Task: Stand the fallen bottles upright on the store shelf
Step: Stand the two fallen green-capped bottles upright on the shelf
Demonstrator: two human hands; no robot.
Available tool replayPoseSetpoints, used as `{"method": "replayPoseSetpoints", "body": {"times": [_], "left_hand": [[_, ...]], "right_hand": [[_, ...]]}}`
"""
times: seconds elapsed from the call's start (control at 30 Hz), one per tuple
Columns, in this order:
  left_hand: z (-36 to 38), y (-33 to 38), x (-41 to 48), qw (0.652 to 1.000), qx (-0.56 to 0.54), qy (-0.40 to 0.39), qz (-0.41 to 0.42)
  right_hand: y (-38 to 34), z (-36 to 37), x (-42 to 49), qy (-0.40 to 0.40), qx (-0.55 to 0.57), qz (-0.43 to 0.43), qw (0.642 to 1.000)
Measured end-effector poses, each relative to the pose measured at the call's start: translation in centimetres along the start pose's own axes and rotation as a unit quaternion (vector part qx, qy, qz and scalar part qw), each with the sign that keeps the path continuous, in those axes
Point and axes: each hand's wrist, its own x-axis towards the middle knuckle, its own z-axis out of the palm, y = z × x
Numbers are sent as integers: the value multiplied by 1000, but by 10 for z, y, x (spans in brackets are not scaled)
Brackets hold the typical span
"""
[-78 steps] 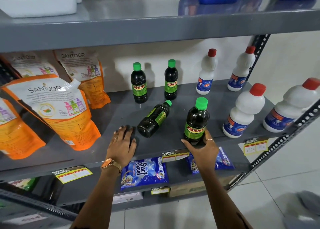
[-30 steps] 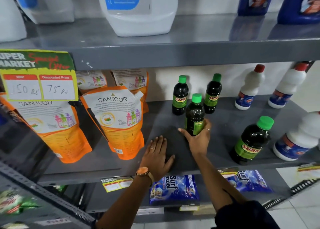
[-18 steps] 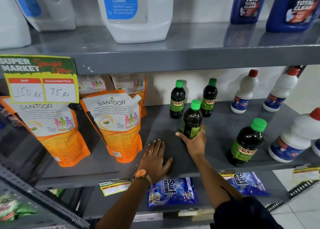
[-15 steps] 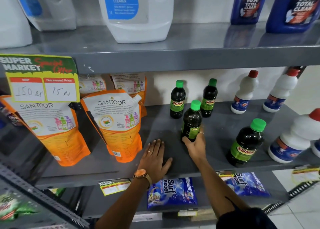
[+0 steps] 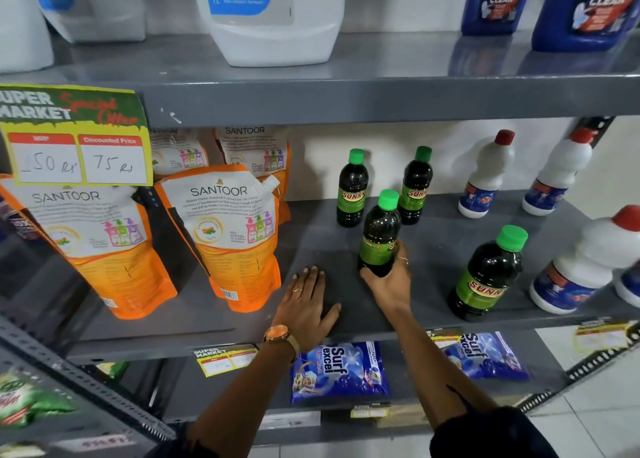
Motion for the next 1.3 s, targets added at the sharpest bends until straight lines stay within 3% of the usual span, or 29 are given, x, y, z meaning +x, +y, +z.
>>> {"method": "replayPoseSetpoints", "body": {"times": [0.2, 0.47, 0.63, 0.97, 1.3], "left_hand": [[1, -1, 0, 1000, -7, -11, -1], [1, -2, 0, 1000, -26, -8, -1], [3, -3, 0, 999, -34, -10, -3], [1, -4, 1, 999, -49, -16, -3], [7, -8, 2, 999, -52, -11, 6]], "right_hand": [[2, 1, 1, 56, -24, 11, 998], [3, 1, 0, 35, -36, -27, 998], [1, 1, 0, 73, -49, -30, 996], [0, -7, -4, 11, -82, -11, 997], [-1, -41, -89, -22, -94, -10, 995]]}}
